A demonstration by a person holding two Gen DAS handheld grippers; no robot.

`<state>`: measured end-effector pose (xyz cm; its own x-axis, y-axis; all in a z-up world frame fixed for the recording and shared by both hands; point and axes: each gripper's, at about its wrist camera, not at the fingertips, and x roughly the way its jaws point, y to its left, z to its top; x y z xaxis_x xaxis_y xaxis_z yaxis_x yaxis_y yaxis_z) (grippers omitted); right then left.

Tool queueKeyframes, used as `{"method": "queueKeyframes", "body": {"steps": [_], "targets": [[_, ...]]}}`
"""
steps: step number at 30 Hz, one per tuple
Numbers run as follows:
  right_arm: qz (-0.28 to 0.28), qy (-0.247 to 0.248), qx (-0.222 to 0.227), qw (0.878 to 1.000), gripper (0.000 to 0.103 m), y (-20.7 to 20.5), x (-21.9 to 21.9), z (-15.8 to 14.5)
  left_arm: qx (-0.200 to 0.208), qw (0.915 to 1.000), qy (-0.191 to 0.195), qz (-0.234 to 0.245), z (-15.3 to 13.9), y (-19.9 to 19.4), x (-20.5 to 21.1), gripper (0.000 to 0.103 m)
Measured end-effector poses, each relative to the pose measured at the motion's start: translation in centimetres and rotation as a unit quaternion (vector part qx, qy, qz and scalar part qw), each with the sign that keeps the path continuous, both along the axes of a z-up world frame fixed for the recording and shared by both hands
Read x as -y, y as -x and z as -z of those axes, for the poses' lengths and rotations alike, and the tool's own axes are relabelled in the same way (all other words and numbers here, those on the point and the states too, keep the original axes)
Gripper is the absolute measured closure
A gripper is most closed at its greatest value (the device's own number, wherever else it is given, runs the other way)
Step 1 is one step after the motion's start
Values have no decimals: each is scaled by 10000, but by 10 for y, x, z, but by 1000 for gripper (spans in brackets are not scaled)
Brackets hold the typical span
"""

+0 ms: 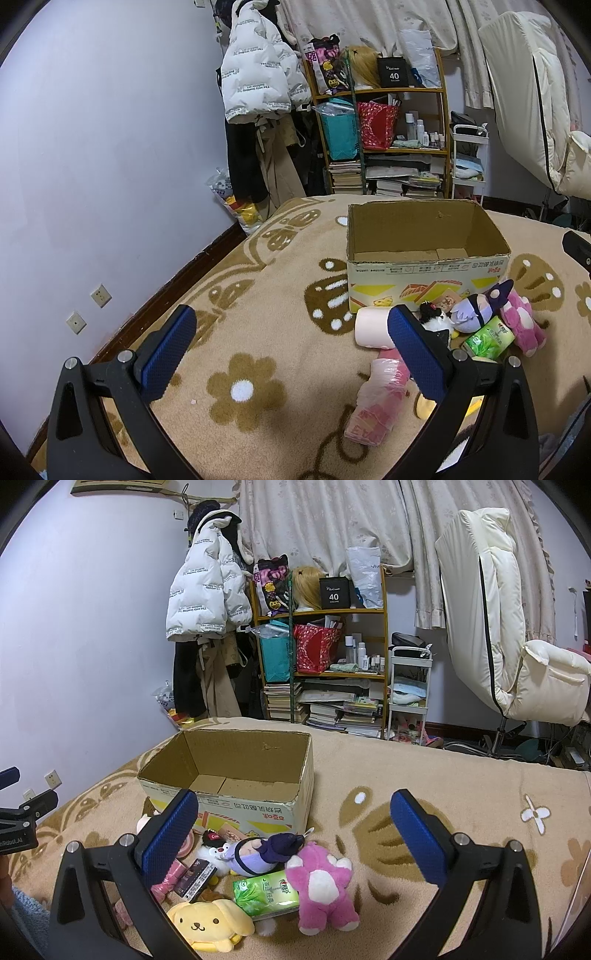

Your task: Organize soft objects

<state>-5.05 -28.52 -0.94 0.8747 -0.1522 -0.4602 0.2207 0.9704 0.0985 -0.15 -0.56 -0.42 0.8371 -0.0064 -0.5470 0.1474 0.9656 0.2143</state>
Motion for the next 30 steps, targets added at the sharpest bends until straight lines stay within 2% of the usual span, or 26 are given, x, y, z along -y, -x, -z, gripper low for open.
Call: {"method": "queueKeyframes", "body": {"steps": [30], "targets": [[-3,5,-10,10000,0,1,1,-1,-13,10000,-22,53,-1,3,2,1]]}}
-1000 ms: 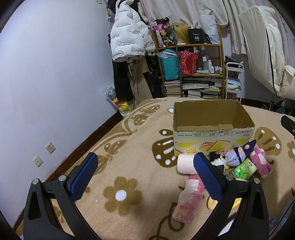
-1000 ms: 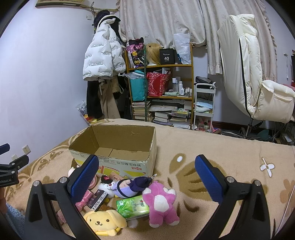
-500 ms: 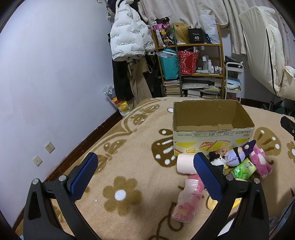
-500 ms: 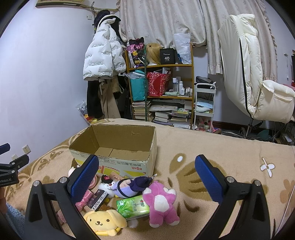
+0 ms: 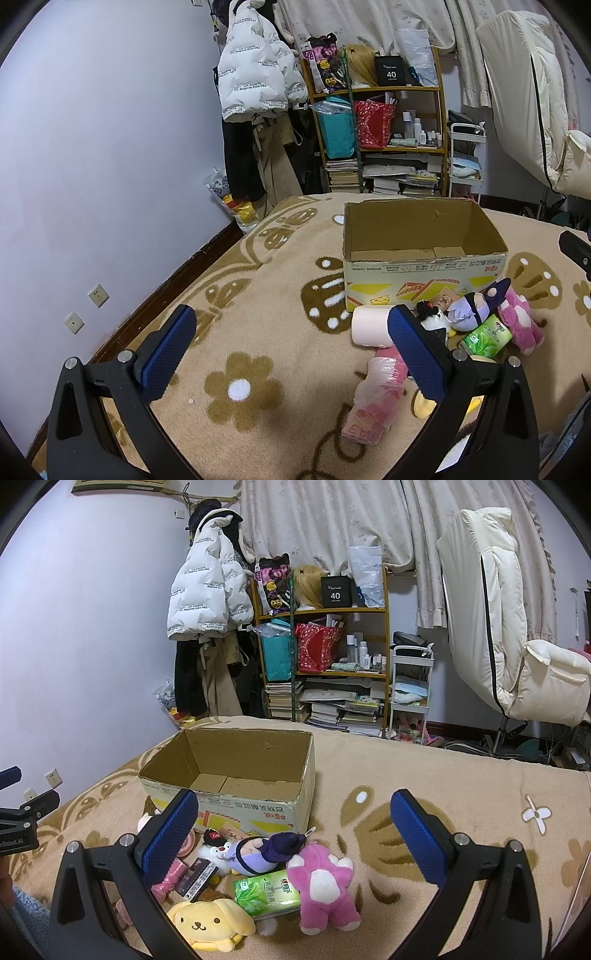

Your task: Organize soft objects

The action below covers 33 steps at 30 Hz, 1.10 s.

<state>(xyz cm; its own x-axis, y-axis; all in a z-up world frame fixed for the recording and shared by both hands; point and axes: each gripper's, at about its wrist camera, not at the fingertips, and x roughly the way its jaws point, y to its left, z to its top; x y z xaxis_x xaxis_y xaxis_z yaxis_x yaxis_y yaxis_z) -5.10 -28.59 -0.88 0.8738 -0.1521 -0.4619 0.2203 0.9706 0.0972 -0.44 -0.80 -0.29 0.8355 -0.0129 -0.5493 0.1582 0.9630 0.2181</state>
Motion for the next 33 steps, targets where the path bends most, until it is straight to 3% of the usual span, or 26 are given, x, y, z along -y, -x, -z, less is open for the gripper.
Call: {"method": "queueKeyframes", "body": {"steps": [19,33], "targets": [[-31,-38,-57,10000,0,-3,-1,5,-92,10000,-28,-20,5,-2,2,1],[136,-560,-679,9960,0,-27,22,28,-807,9966,72,176,15,-35,15,1]]}}
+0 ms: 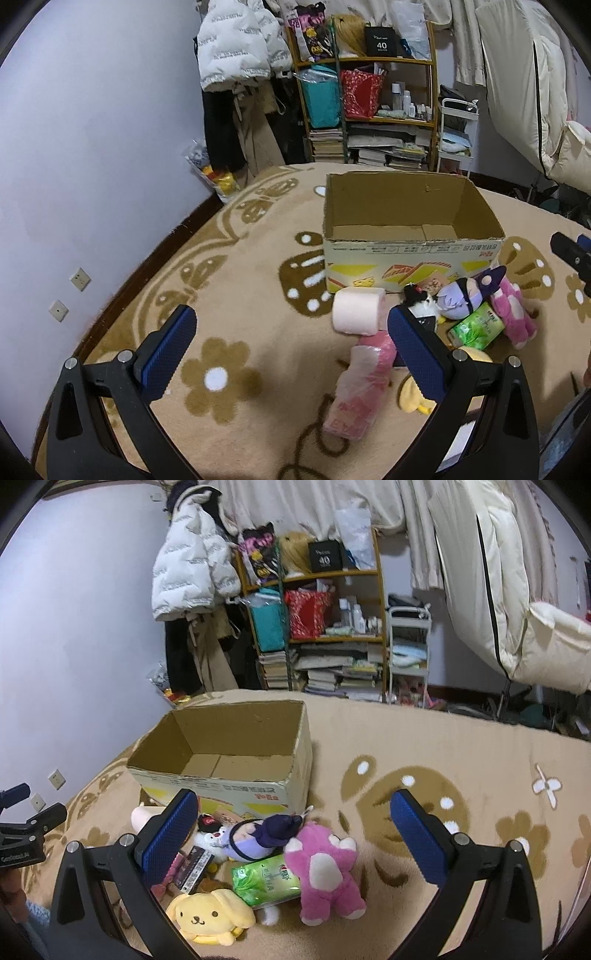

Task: Organize soft objects
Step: 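Lower the left tool onto the pink-wrapped roll while the right tool grasps the pink bear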

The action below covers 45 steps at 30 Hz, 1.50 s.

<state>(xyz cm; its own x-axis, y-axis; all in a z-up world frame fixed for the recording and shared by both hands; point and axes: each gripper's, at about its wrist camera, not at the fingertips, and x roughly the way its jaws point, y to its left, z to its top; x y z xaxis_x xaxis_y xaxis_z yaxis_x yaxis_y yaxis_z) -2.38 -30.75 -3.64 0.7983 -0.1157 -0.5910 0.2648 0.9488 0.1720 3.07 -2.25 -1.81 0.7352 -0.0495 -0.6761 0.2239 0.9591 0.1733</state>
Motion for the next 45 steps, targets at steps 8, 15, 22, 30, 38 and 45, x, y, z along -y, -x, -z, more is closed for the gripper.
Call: {"method": "queueKeyframes", "body": {"steps": [8,15,22,30,38,45], "targets": [[203,-422,-421,9980,0,-16,22,15,-468,9984,-158,256,25,-18,17,1],[359,-866,-924,9913,0,-26,34,39,-970,9948,-109,295,45,-33,22,1],[441,-1060,-1365,9840,0,-35,44,65,-1428,9892,-115,308,71,-50,26,1],[322,-1307,-1778,9748,0,-52,50,95,-1982,9795,-55,357,102,-67,32,1],[117,-1316,-2073,9693,0,-62,45,117,-2309,9722,-115,377,124,-74,39,1],[-82,-1321,-2289,9644,13,-68,41,132,-2545,9662,-178,355,140,-82,40,1]]}}
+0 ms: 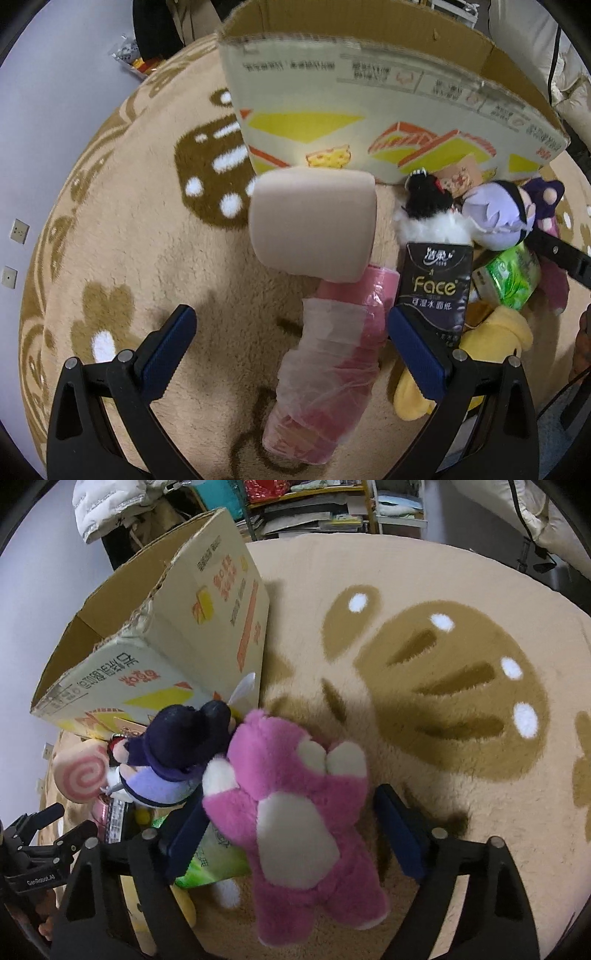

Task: Organize soft objects
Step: 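Lower the left tool onto the pink-wrapped roll while the right tool grasps the pink bear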

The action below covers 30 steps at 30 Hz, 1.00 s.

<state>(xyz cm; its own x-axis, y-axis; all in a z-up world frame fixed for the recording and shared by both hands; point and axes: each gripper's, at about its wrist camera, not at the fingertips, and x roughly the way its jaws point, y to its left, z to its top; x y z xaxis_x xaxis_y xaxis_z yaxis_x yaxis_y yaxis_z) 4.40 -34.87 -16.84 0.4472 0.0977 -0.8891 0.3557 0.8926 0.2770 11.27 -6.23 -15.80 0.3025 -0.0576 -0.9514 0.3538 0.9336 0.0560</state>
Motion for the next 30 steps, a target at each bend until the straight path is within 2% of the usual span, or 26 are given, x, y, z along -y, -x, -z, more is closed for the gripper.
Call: {"method": "queueKeyframes", "body": {"steps": [13,15,23,25,27,30], "targets": [[-45,-57,3,10000,15,-2,-3,0,-319,9995,33,-27,18,-15,-7,1],[-83,-87,26,9999,21,-1,-4,-1,-452,9989,132,-52,22,-18,-10,7],[-104,-234,70,9996,30,2,-7,-4,-674,9969,377,-121,26,-26,-16,25],[-121,-226,76,9996,31,3,-7,-5,-698,9965,458,-89,26,-26,-17,34],[-148,-205,86,9996,33,3,-6,-6,-788,9950,613,-16,26,-28,-17,50],[-184,-159,108,9996,34,4,-7,-7,-765,9954,576,28,26,-30,-16,52]]}}
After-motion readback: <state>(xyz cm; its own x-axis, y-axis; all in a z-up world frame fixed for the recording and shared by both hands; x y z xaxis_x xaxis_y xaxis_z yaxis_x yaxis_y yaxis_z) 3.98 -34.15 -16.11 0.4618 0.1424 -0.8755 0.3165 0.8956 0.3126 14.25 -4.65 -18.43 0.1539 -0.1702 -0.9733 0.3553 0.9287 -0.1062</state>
